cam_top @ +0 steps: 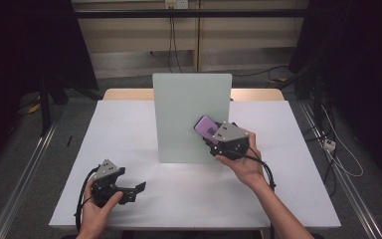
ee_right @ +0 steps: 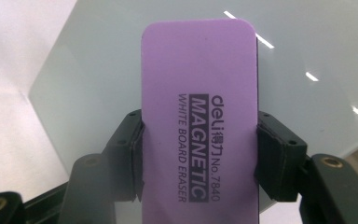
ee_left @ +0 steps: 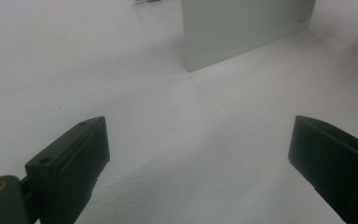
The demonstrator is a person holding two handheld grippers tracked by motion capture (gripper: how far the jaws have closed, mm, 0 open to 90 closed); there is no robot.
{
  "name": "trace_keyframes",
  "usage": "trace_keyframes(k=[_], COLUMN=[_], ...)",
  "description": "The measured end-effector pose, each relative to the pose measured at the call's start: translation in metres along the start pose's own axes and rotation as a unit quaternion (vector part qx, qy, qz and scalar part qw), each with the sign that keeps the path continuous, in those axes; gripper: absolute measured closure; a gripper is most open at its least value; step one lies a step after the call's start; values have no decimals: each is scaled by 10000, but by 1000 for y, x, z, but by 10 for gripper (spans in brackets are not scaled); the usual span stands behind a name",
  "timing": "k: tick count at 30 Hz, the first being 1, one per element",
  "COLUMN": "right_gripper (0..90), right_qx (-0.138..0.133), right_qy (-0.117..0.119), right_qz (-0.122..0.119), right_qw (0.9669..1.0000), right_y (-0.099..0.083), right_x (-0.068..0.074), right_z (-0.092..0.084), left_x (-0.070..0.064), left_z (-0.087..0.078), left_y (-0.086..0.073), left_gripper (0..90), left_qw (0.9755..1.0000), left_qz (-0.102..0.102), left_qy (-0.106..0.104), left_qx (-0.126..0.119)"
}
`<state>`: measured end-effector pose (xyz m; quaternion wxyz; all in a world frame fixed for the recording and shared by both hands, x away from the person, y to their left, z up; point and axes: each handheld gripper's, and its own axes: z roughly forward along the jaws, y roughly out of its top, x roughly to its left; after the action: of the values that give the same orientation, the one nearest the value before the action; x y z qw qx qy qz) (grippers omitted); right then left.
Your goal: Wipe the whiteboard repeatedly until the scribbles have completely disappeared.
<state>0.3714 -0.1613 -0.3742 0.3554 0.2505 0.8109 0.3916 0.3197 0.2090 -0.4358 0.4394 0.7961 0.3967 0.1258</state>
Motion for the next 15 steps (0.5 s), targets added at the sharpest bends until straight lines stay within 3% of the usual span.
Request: trace_keyframes(k=[7,15], right_gripper=[415,415], right_qx=[-75,-176], right_qy=[144,340], right_qz=[132,195], right_qw=[9998,9991], right_y=[-3,-3], right_x=[-1,3], right_z=[-6,-11], left_x=[3,3], left_z=[1,-1], left_y=[-2,-2], left_gripper=[52,52], left_qw=[9999,9999], left_qz=[-136,-93], left_qy=[-11,-7], left_qx=[-47,-38])
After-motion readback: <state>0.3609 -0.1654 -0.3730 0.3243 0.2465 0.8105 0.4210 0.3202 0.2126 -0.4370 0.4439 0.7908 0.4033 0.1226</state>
